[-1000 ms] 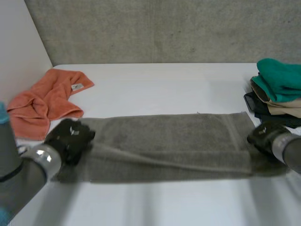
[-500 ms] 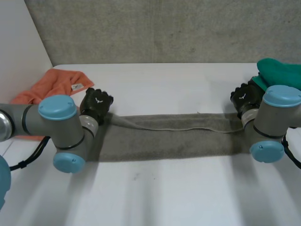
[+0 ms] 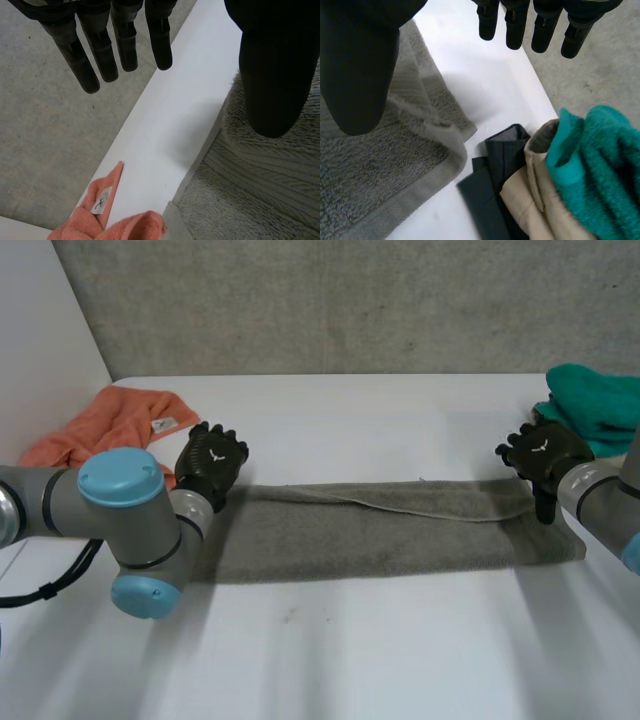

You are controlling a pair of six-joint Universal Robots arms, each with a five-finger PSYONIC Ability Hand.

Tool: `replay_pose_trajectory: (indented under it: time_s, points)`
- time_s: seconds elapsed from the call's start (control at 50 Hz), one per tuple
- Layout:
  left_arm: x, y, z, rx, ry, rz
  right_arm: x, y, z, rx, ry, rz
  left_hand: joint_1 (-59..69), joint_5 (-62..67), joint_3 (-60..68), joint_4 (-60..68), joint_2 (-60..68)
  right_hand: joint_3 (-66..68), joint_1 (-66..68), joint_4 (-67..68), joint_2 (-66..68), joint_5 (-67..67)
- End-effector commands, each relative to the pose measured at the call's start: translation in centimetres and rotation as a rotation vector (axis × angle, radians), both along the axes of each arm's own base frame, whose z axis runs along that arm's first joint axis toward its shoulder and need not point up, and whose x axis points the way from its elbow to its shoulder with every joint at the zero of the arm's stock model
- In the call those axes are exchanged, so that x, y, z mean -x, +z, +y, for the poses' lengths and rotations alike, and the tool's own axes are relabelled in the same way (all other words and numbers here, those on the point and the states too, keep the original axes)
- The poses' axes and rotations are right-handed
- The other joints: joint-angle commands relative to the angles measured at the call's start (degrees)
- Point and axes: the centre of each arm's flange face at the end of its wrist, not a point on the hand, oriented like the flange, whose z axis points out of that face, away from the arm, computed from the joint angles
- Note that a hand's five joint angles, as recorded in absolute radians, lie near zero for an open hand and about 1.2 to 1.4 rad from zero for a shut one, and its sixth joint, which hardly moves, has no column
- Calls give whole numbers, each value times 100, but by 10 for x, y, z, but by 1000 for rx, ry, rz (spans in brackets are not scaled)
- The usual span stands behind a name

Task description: Fold the laundry.

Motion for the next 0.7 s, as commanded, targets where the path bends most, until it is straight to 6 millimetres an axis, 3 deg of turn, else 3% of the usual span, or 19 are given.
replay_pose_trajectory:
  time_s: [0.02,0.18,0.22,0.26,0.34,0.54,0.7]
  points:
    - [-1,-4,3,-15,-1,-1,-1,-34,-22,35,-3,1,-97,158,83,156,84,-126,-245,-119,-161,-190]
    - [1,-6,9,-25,-8,-6,-10,-47,-48,143,8,-57,-97,158,83,156,84,311,192,319,277,248]
    - [0,-3,8,-19,-5,-3,-12,-40,-56,181,-11,-103,-81,175,100,172,100,362,243,369,327,299]
    - [0,0,8,-11,-2,1,-12,-26,-68,244,-53,-255,-80,175,100,172,100,446,327,454,412,383]
    - [-1,4,6,-3,4,6,-1,1,-82,360,-177,-444,-80,175,100,173,101,497,378,504,462,433]
    - [-4,13,8,8,10,14,-1,14,-61,271,-157,-399,-80,175,100,172,100,480,361,487,445,417]
    - [-8,20,16,3,8,19,8,23,-23,119,-148,-354,-97,158,83,156,84,530,411,538,496,467]
